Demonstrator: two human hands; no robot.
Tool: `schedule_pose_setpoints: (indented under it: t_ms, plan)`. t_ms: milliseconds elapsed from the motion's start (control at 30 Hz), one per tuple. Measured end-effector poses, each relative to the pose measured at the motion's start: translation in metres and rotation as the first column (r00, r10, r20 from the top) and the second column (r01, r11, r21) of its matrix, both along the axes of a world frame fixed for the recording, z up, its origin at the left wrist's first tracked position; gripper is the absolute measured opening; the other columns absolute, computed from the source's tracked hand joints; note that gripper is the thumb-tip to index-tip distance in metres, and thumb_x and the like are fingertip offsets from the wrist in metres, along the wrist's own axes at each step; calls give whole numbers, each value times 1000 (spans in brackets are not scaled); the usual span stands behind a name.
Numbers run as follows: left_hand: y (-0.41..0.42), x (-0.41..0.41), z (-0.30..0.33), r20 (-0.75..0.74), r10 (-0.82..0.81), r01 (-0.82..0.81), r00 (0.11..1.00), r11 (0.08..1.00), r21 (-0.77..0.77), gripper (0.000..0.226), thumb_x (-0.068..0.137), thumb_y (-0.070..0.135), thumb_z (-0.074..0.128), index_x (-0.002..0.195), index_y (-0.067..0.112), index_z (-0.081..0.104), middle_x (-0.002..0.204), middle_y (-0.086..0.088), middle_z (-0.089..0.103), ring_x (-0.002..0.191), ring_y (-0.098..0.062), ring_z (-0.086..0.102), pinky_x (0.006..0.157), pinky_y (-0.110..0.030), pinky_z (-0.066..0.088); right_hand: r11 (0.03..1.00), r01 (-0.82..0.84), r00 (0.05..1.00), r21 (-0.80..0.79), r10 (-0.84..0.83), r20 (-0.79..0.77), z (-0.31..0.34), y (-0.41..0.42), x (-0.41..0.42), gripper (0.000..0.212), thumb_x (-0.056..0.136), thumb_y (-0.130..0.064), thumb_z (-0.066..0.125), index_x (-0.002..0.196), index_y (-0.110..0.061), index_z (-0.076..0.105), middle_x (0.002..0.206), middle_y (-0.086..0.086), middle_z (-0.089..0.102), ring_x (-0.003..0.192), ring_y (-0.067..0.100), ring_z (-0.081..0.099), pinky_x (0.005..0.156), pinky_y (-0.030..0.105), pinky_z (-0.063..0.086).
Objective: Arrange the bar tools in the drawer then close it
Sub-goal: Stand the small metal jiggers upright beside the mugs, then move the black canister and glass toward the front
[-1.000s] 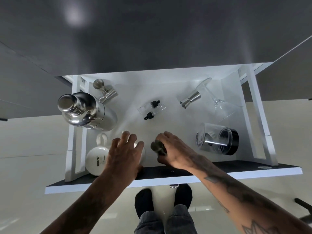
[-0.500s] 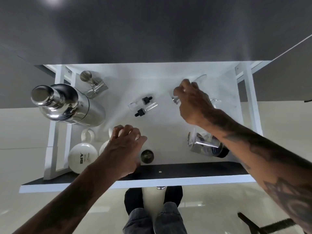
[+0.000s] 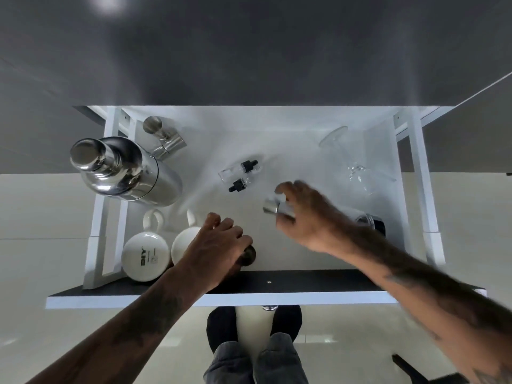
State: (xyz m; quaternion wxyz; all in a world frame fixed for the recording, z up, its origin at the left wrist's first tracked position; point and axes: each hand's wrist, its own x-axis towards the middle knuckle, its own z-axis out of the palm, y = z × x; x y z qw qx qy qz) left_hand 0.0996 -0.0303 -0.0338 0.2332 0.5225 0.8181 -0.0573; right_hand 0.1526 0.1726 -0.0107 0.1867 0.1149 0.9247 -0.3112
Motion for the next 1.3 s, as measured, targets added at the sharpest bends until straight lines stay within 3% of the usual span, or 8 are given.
schedule_pose_setpoints:
  t_ms: [333,533,633,767,900,1000,1133,1300]
  plan:
    - [1,2,1,32,54,-57,998,995,85,25,73,11,76,95,19,69,87,2,73,90,-23,63,95,-41,28,972,-237,944,-9,232,235,-21,-49,26,56,86,3,62,135,-17,45,121,10,41,77,17,48,68,24,40]
    - [-5,-1,2,19,45,-46,999,998,35,51,67,18,80,115,21,65,110,0,69,110,-23,59,105,-45,25,985,-133,869,-108,168,465,3,-34,17,78,80,6,64,140,-32,32,129,5,41,97,20,54,62,20,40]
    - [-11,-13,25,101,134,-141,986,988,66,63,63,25,76,124,24,60,122,1,61,126,-21,46,106,-38,11,998,-15,958,68,-5,288,32,12,31,52,83,-8,60,128,-30,44,115,0,50,101,22,57,70,25,43]
    - [25,-6,74,422,416,-520,806,838,166,43,77,30,63,120,28,62,114,9,60,113,-11,53,96,-30,42,929,129,948,346,-218,232,41,87,79,57,77,3,58,130,-18,52,132,11,48,107,32,60,85,35,51]
    - [108,51,81,627,477,-668,616,738,95,53,86,24,63,136,20,46,123,-4,53,107,-22,59,88,-32,50,989,77,938,129,-116,327,22,111,104,79,77,10,63,143,-27,43,152,-3,41,131,19,51,96,21,44]
    - [155,91,69,654,528,-678,541,735,-32,79,84,27,68,147,17,21,152,-17,21,139,-40,26,109,-45,37,995,99,964,-22,-91,248,13,113,100,78,80,2,70,143,-34,44,138,-6,58,124,12,58,93,20,51]
    - [166,104,56,530,563,-619,634,780,-89,96,84,16,69,153,10,2,157,-18,-25,139,-45,-27,118,-56,7,979,127,969,-160,-88,230,2,104,109,58,80,-31,77,131,-47,54,114,-4,69,102,7,68,92,32,56]
    - [144,90,43,437,549,-570,712,816,-95,102,79,-18,53,153,22,-5,153,-19,-34,142,-45,-19,108,-43,42,850,313,929,-423,-182,322,3,93,100,56,86,-15,73,131,-43,53,146,-6,48,129,13,56,106,37,49]
